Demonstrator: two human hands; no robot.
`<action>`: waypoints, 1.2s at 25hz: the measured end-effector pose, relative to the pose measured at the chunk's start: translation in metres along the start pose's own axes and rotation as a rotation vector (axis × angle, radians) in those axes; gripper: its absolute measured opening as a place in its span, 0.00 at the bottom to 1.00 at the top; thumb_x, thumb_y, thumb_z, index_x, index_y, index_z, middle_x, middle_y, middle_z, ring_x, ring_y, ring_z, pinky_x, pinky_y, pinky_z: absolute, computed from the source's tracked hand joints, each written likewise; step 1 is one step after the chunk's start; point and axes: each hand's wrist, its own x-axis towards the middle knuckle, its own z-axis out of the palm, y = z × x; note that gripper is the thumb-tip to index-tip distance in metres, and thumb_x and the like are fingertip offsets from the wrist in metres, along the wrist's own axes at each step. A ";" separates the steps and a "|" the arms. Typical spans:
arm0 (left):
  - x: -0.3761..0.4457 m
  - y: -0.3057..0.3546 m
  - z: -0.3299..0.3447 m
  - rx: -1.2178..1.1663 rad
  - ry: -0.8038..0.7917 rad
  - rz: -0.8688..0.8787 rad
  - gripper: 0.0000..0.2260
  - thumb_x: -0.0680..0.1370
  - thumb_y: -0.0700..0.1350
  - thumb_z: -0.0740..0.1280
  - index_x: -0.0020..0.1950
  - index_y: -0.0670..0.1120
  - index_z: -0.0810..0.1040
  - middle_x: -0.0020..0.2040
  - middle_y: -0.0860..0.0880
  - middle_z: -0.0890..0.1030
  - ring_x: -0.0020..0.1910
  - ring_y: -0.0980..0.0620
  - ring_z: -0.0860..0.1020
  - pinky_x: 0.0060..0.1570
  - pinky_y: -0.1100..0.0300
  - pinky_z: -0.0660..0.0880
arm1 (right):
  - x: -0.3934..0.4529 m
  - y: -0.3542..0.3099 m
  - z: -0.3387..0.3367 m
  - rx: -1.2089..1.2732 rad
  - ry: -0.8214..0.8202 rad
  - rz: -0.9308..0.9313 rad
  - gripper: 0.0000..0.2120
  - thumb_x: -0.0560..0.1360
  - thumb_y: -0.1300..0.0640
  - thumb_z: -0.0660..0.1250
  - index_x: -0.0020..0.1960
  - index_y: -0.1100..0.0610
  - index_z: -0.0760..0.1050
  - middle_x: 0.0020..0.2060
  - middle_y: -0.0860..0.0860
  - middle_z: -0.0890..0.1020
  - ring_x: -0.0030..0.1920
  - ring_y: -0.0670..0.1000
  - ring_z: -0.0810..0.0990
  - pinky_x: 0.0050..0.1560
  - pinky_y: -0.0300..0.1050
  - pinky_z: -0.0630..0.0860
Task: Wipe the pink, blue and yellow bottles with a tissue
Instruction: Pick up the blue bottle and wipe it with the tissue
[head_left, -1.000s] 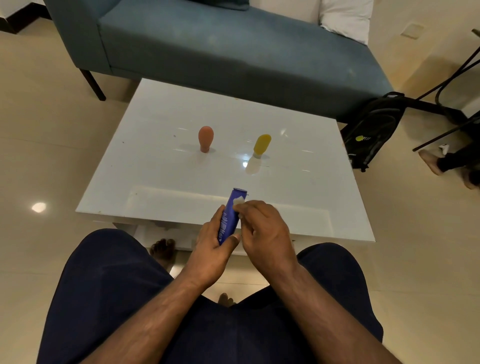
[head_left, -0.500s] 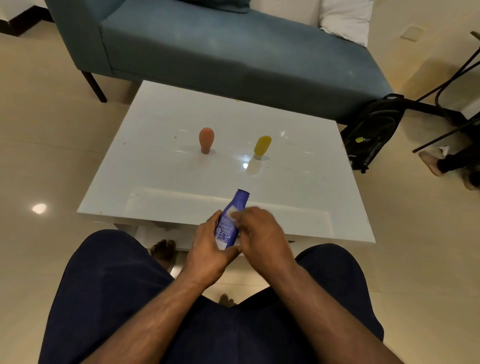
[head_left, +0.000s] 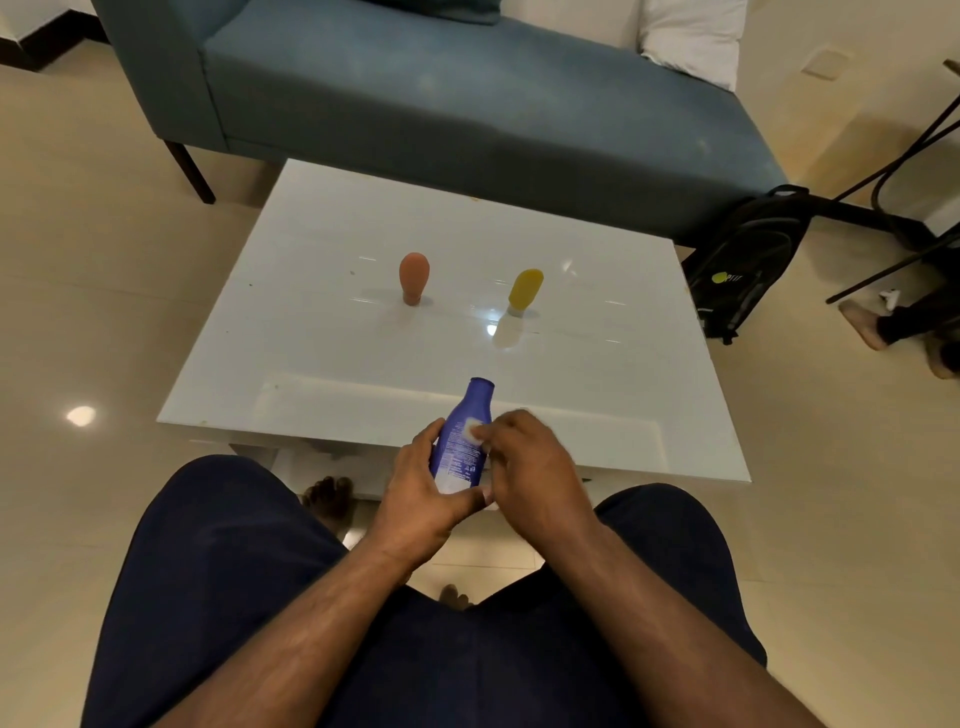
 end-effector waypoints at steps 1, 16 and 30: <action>-0.002 0.003 0.001 -0.062 -0.026 -0.022 0.42 0.65 0.51 0.81 0.75 0.54 0.66 0.66 0.48 0.74 0.58 0.48 0.79 0.52 0.57 0.82 | 0.008 0.002 -0.001 0.036 0.036 0.078 0.12 0.79 0.55 0.64 0.60 0.56 0.76 0.49 0.46 0.76 0.47 0.43 0.76 0.48 0.28 0.71; -0.002 0.015 -0.011 -0.893 -0.104 -0.355 0.14 0.84 0.49 0.60 0.66 0.49 0.79 0.58 0.42 0.84 0.46 0.45 0.82 0.42 0.51 0.79 | 0.019 -0.010 0.015 0.054 0.075 0.085 0.11 0.78 0.59 0.64 0.59 0.54 0.79 0.51 0.49 0.77 0.51 0.47 0.77 0.55 0.38 0.74; -0.001 0.019 -0.016 -0.910 -0.024 -0.468 0.18 0.79 0.48 0.70 0.65 0.39 0.77 0.52 0.40 0.81 0.49 0.44 0.80 0.58 0.46 0.77 | -0.038 -0.018 0.023 0.267 0.188 0.077 0.10 0.77 0.63 0.64 0.54 0.52 0.79 0.47 0.43 0.79 0.50 0.39 0.77 0.50 0.29 0.71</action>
